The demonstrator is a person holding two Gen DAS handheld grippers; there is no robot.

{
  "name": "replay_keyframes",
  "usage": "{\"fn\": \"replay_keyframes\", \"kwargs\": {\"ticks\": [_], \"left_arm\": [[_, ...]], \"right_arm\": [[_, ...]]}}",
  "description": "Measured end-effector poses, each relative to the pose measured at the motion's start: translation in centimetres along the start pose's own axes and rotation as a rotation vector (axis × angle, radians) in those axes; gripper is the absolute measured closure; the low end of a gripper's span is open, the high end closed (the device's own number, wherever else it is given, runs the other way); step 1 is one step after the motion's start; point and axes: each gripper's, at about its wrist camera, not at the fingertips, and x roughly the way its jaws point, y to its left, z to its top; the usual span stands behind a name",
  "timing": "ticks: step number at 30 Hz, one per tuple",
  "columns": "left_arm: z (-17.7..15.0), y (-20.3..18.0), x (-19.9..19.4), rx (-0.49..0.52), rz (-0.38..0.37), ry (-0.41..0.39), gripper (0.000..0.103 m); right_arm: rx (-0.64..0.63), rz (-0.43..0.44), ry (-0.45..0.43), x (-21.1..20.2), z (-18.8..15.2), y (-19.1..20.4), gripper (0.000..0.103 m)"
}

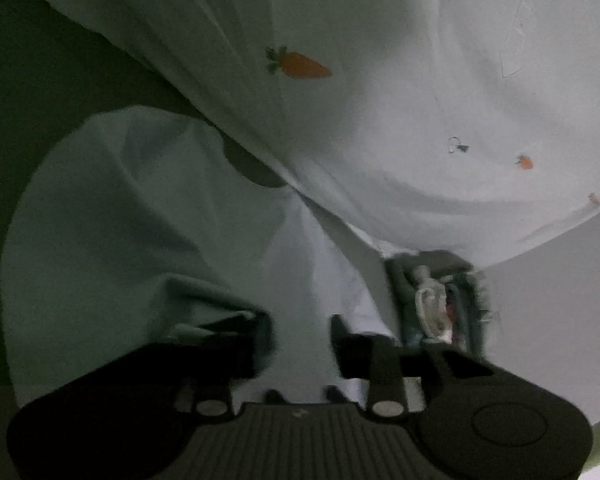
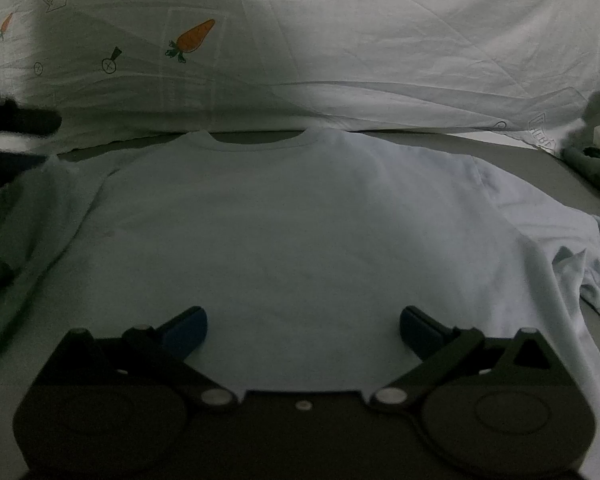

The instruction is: Fold clothes

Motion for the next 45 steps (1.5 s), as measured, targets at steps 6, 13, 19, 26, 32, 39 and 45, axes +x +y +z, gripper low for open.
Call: {"fn": "replay_keyframes", "kwargs": {"ticks": [6,13,19,26,32,39,45], "left_arm": [[0.0,1.4,-4.3,-0.154,-0.179,-0.085,0.023],[0.1,0.1,-6.6,-0.070,-0.046,-0.132,0.019],[-1.2,-0.5,-5.0,-0.095,-0.005,-0.102,0.017],[-3.1,-1.6,-5.1,-0.051,-0.012,-0.062,0.017],[-4.3,-1.0,-8.1,-0.068,0.017,-0.089,0.017],[-6.7,6.1,-12.3,-0.504,0.004,-0.309,0.017],[-6.9,9.5,-11.6,-0.685,0.002,-0.314,0.017]], "right_arm": [[-0.001,0.000,0.000,0.1,0.0,0.0,0.000],[0.000,0.000,0.000,0.1,0.0,0.0,0.000],[0.000,0.001,-0.001,0.2,0.0,0.0,0.000],[-0.001,0.002,0.000,0.2,0.0,-0.1,0.000],[-0.001,0.003,0.000,0.1,0.0,-0.1,0.000],[-0.001,0.003,0.000,0.2,0.0,-0.1,0.000],[-0.001,0.004,0.000,0.2,0.0,-0.1,0.000]]}}
